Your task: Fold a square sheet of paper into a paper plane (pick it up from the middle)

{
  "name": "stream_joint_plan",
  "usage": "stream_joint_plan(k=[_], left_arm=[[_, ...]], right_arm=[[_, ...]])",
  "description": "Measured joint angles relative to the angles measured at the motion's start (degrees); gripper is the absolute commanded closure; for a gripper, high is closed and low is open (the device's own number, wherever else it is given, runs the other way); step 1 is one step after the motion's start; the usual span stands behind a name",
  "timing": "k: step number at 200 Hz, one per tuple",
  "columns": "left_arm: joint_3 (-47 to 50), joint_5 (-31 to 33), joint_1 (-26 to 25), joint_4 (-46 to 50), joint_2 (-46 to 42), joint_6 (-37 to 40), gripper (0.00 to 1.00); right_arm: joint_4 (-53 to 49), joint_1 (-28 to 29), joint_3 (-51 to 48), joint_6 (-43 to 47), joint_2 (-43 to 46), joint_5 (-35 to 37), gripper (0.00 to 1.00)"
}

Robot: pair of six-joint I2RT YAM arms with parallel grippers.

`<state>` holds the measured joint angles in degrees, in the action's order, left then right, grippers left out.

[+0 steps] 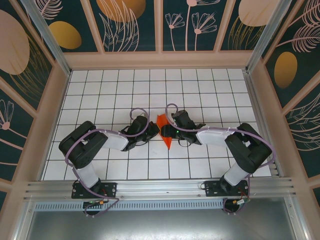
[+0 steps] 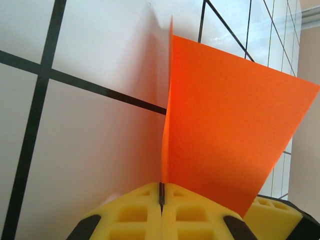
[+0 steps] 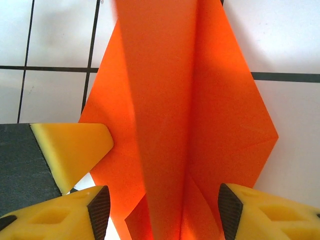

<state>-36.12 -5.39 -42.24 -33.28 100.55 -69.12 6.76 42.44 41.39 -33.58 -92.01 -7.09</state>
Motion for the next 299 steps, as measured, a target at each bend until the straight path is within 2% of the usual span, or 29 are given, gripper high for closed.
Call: stream_joint_plan(k=[30, 92, 109, 135, 151, 169, 190, 210, 246, 299], left_arm=[[0.0, 0.0, 0.0, 0.0, 0.0, 0.0, 1.0], [0.0, -0.2, 0.0, 0.0, 0.0, 0.0, 1.0], [0.0, -0.2, 0.0, 0.0, 0.0, 0.0, 0.99], [0.0, -0.2, 0.0, 0.0, 0.0, 0.0, 0.85], [0.0, -0.2, 0.0, 0.1, -0.1, 0.0, 0.75], [0.0, 0.4, 0.0, 1.4, -1.2, 0.1, 0.58], [0.0, 2.0, 0.0, 3.9, -4.8, 1.2, 0.36], [-0.1, 4.1, 0.5, 7.1, -8.7, 2.4, 0.22], [-0.1, 8.3, 3.0, 14.4, -13.6, 4.4, 0.02], [1.7, 13.4, 7.1, 23.0, -18.3, 5.1, 0.01]], right_arm=[[-1.1, 0.7, 0.0, 0.0, 0.0, 0.0, 0.42], [-3.5, 1.4, 0.9, -1.0, -0.9, 1.7, 0.62], [-4.7, 2.0, 2.2, -1.3, -2.1, 3.0, 0.64], [-6.5, 3.0, 4.3, -1.4, -3.7, 4.7, 0.67], [-7.8, 3.4, 5.2, -1.3, -3.9, 5.8, 0.72], [-9.2, 3.8, 6.2, -1.7, -4.0, 7.4, 0.82], [-10.9, 4.1, 7.5, -1.7, -4.0, 9.0, 0.87], [-12.6, 4.3, 8.9, -1.5, -4.2, 10.9, 0.9], [-14.9, 4.4, 11.0, -1.5, -4.9, 13.7, 0.9], [-17.0, 4.5, 14.2, -1.8, -9.7, 15.6, 0.83]])
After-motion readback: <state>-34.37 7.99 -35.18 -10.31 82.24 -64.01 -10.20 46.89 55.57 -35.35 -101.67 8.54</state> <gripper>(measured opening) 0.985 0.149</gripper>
